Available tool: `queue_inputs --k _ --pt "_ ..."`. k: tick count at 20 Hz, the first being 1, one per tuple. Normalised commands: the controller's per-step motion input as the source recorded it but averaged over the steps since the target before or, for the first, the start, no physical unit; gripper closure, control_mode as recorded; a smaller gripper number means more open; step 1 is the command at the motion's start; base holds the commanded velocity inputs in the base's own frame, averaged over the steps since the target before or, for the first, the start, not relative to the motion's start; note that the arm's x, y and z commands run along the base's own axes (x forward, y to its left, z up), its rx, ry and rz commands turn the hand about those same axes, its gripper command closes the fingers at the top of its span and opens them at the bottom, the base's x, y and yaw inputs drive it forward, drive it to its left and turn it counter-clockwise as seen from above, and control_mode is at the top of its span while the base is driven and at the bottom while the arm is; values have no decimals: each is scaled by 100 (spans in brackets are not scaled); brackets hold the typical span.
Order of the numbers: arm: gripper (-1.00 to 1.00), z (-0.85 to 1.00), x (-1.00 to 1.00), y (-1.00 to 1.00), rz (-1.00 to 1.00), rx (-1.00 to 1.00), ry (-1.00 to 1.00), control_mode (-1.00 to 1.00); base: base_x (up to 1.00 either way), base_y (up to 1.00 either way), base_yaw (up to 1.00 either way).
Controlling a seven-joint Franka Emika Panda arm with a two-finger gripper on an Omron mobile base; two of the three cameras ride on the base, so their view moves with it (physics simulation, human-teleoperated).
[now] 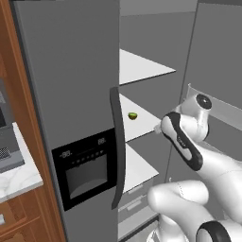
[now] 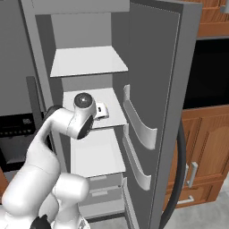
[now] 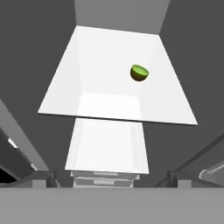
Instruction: Retrieve the apple and kiwi from the fridge and place them into the bowl on the dining table.
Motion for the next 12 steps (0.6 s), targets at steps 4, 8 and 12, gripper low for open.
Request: queue_inputs --k 4,8,12 --pt "-100 -5 54 0 0 0 0 -100 0 0 0" --pt "-100 -10 48 0 0 0 0 -100 0 0 0" --pt "-100 -12 49 0 0 0 0 -100 0 0 0"
